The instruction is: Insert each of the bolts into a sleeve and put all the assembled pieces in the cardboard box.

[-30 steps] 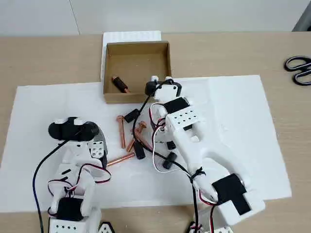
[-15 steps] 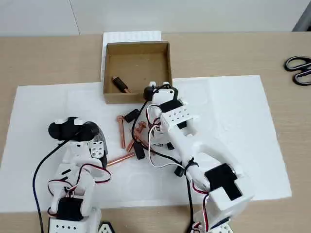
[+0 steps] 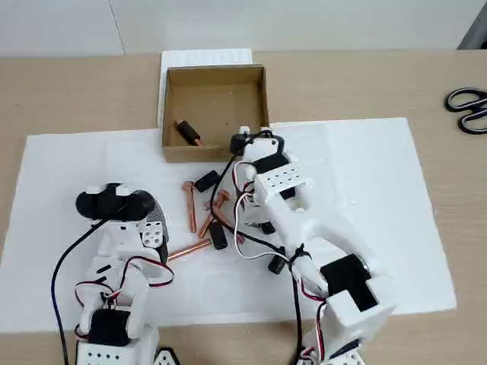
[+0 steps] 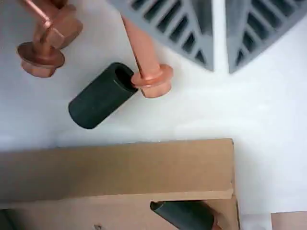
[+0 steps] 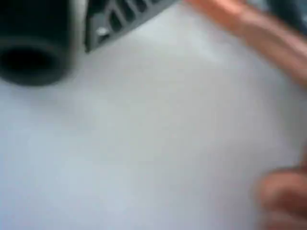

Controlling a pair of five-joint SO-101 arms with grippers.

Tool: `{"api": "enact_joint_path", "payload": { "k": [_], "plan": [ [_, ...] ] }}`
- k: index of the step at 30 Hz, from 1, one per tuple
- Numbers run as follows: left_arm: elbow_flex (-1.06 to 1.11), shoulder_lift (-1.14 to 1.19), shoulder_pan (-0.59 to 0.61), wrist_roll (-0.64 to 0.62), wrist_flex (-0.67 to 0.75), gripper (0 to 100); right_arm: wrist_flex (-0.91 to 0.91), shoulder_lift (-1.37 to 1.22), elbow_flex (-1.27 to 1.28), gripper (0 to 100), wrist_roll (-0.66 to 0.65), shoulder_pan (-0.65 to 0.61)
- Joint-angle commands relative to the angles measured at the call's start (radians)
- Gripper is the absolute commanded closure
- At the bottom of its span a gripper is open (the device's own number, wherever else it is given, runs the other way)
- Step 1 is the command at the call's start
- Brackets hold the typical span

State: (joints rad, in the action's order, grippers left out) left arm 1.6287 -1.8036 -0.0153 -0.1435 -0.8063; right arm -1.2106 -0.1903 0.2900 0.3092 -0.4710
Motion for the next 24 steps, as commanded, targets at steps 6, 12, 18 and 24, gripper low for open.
{"api": "enact_joint_path", "payload": {
  "k": [6,12,18,24],
  "plan": [
    [-0.050,-0.014,0.000,-0.006,0.002,99,0.013,0.005,-0.044,99.5,-0.002,0.084],
    [-0.053,-0.014,-0.005,-0.006,-0.003,99,-0.094,0.007,-0.190,99.5,-0.002,0.084],
    [-0.136,-0.014,-0.009,-0.009,-0.003,99,-0.283,0.008,-0.496,99.5,-0.002,0.082],
    [-0.174,-0.012,-0.009,-0.009,-0.063,99,-0.343,0.156,-0.549,99.5,-0.058,0.059]
  ]
}}
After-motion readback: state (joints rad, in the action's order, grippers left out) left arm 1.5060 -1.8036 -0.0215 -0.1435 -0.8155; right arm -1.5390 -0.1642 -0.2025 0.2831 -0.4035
